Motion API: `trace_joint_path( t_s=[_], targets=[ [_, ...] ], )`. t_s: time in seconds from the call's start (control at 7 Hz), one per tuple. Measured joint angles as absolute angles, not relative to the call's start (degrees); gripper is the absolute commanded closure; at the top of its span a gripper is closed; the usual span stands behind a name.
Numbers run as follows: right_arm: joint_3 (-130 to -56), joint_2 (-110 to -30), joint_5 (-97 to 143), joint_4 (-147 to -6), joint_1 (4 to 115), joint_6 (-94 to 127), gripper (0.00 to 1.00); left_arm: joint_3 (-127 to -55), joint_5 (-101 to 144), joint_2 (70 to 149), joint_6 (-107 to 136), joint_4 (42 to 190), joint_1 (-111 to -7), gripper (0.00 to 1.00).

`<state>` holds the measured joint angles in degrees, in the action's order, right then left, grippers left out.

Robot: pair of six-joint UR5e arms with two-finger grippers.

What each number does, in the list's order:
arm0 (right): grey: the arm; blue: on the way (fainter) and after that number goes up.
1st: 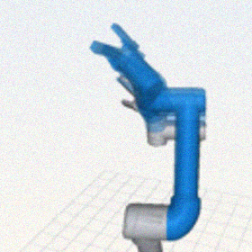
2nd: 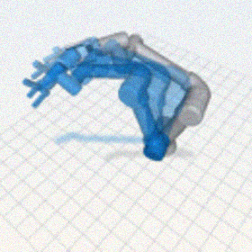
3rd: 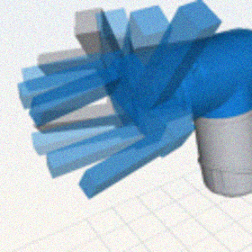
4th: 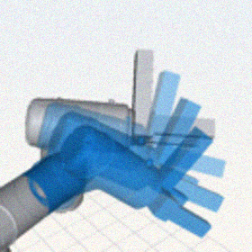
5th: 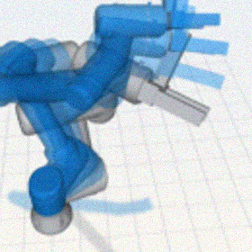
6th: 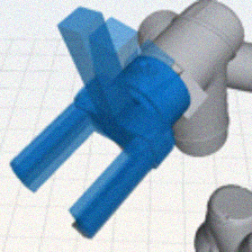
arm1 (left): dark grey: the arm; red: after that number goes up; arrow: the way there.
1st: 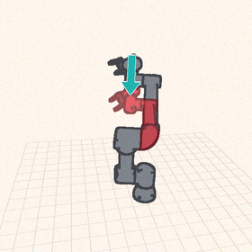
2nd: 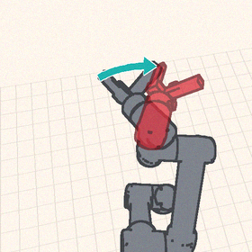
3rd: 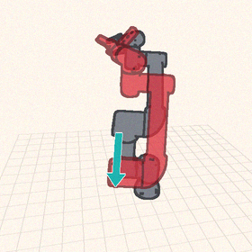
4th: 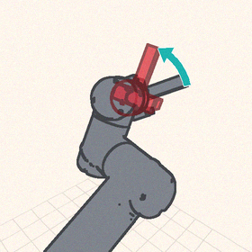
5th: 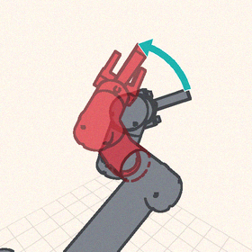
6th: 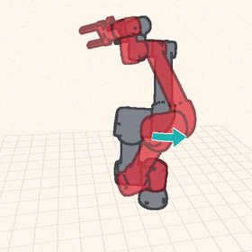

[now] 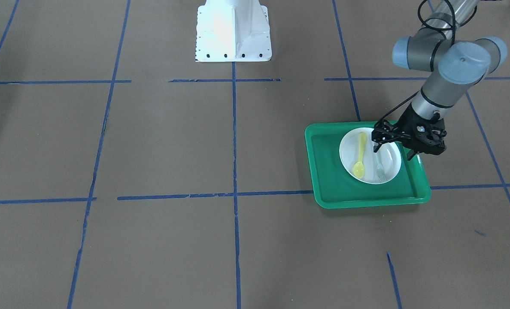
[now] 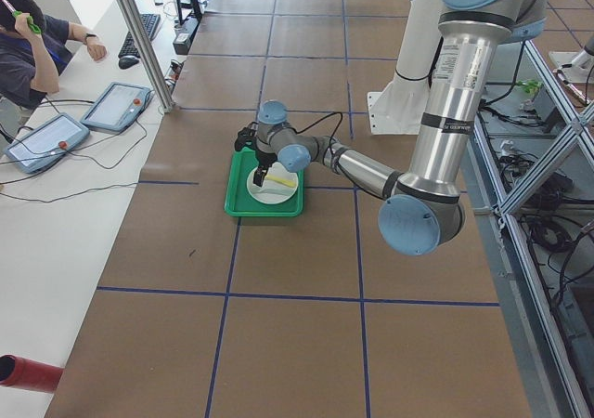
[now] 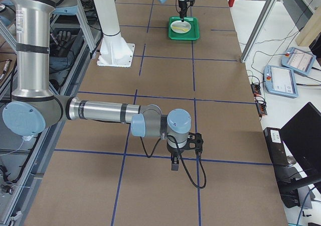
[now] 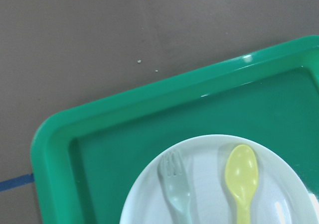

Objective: Place spoon
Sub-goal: 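Move the left gripper over the yellow spoon on the white plate, then lower the left gripper and close it on the yellow spoon handle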

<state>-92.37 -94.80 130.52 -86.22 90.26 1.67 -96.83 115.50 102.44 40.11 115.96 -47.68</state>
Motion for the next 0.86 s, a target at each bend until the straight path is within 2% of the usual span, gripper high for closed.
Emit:
trace_joint_path(
  t_s=[0.14, 0.86],
  targets=[
    [-92.37, -94.8, 130.52, -86.24, 90.27, 1.67, 0.0, -96.28, 115.25, 103.07, 40.45, 116.0, -46.32, 0.41],
    [-92.37, -94.76, 130.52, -86.26, 90.26, 1.67, 0.0, -93.23, 115.16, 104.96, 40.34, 116.09, -43.92, 0.44]
  ],
)
